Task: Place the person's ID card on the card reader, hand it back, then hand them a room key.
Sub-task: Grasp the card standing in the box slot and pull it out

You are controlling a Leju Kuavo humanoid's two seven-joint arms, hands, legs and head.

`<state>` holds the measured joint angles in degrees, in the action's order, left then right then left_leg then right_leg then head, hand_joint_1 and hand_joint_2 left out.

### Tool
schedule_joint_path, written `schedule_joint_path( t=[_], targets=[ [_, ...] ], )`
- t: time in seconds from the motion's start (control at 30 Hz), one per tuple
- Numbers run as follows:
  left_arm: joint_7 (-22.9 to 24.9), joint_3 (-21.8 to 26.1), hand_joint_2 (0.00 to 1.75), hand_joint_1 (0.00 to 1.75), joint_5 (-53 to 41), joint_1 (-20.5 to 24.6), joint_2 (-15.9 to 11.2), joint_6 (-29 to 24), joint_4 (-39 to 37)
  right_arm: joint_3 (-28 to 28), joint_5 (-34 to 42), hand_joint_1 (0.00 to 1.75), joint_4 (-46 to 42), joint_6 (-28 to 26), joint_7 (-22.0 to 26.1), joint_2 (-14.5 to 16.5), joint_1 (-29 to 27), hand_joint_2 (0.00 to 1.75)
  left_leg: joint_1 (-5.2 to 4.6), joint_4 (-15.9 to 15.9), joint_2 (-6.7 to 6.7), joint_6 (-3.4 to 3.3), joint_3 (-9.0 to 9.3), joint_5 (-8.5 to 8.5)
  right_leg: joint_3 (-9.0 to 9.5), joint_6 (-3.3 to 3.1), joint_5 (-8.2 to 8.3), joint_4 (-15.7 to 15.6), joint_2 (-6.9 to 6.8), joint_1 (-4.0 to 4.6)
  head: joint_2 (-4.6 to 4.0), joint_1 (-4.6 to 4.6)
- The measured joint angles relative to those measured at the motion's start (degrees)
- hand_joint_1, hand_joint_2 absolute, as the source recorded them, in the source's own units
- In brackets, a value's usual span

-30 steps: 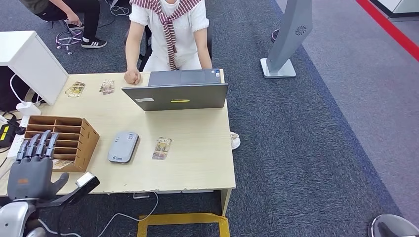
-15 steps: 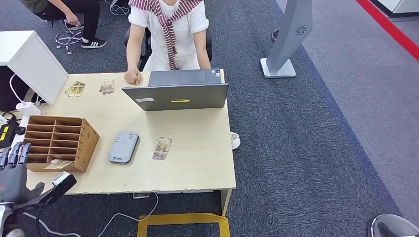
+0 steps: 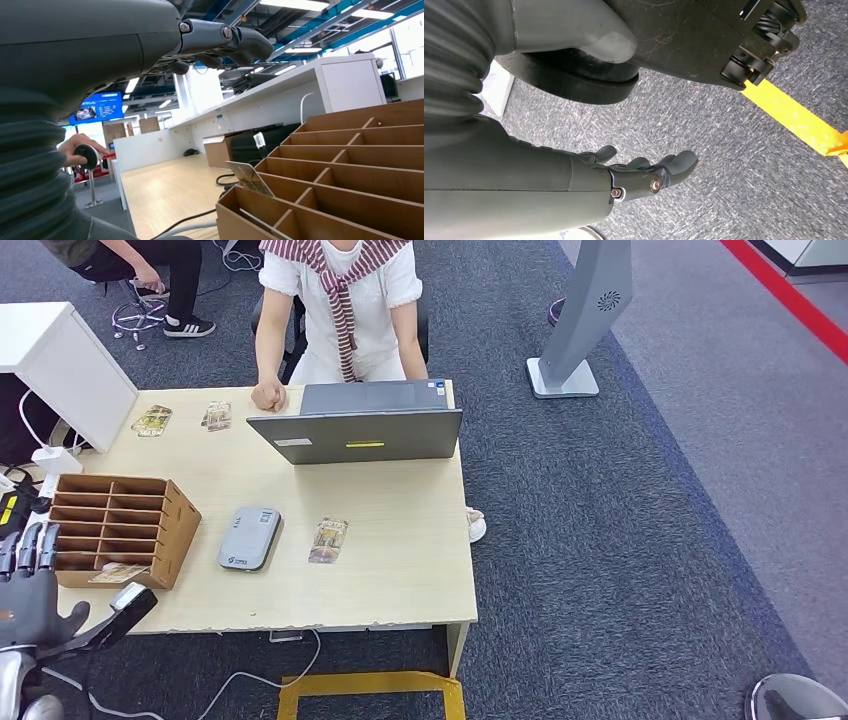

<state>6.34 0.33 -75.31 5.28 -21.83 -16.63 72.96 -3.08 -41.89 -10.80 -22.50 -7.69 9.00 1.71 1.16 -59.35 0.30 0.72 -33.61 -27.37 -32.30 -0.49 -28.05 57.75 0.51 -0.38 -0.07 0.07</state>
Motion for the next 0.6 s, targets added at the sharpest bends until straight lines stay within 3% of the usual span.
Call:
schedule_joint_path(
  t=[0.6],
  targets=[
    [0.0, 0.0, 1.75, 0.00, -2.8, 4.4, 3.4, -3.2, -8.6, 0.0, -1.3, 0.00, 0.0, 0.5, 0.0, 0.0, 0.1, 1.75, 0.00, 0.0, 0.01, 0.00, 0.01, 0.00, -0.01, 0.01, 0.01, 0.0, 0.00, 0.00, 0.00, -0.01]
  ],
)
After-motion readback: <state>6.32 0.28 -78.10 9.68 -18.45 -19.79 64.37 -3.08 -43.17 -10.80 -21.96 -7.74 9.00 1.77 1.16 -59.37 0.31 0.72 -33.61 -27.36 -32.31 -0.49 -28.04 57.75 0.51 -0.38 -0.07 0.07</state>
